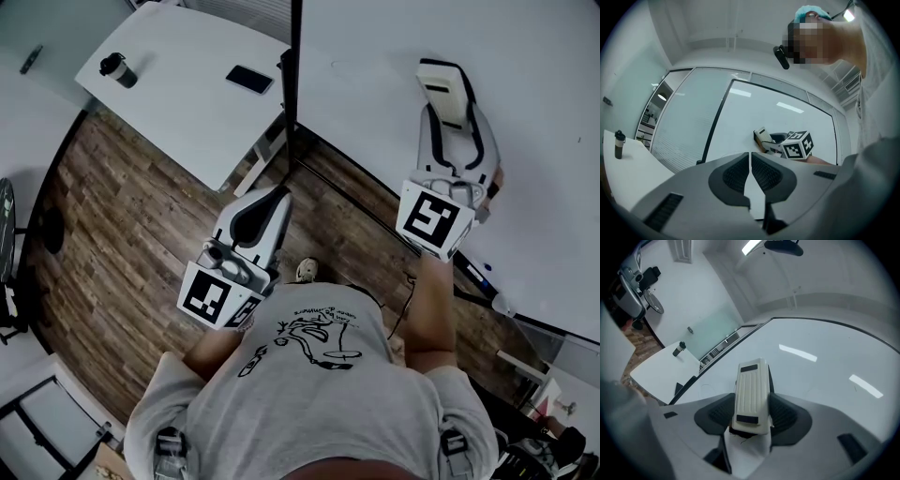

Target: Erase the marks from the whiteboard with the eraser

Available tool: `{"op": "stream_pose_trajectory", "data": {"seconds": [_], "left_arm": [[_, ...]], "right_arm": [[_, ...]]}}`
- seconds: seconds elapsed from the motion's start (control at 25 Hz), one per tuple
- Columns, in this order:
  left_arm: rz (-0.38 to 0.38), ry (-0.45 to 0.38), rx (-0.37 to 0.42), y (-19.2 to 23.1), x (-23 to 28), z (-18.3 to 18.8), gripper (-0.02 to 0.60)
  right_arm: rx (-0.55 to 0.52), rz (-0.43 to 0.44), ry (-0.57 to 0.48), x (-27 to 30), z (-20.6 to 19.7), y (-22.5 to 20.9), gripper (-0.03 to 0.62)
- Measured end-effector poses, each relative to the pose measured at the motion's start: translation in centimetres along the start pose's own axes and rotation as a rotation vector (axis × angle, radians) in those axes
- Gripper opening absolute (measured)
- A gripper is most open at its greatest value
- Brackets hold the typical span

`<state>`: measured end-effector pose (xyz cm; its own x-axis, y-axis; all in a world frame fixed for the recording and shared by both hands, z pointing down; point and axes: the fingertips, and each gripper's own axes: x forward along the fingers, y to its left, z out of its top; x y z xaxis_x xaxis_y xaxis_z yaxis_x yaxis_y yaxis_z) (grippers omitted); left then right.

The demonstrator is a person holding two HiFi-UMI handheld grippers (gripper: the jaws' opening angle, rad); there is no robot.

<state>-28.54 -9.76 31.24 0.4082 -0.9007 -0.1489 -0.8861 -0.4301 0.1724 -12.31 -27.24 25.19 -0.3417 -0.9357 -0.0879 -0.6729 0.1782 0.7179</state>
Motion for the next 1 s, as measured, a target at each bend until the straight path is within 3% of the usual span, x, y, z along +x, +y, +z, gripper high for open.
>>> {"op": "stream_pose_trajectory", "data": {"seconds": [0.48,1.0], "left_arm": [[0.024,0.010,-0.004,1.5,-0.3,-0.2,0.032],[0.058,0.019,-0.009,2.8,-0.8,-0.9,0.034]], "right_arm": [[-0.067,-0.054,0.029,2.7,-1.0,1.7,0.235],[-0.141,0.060,0.032,6.4,-1.9,9.9,0.235]]}}
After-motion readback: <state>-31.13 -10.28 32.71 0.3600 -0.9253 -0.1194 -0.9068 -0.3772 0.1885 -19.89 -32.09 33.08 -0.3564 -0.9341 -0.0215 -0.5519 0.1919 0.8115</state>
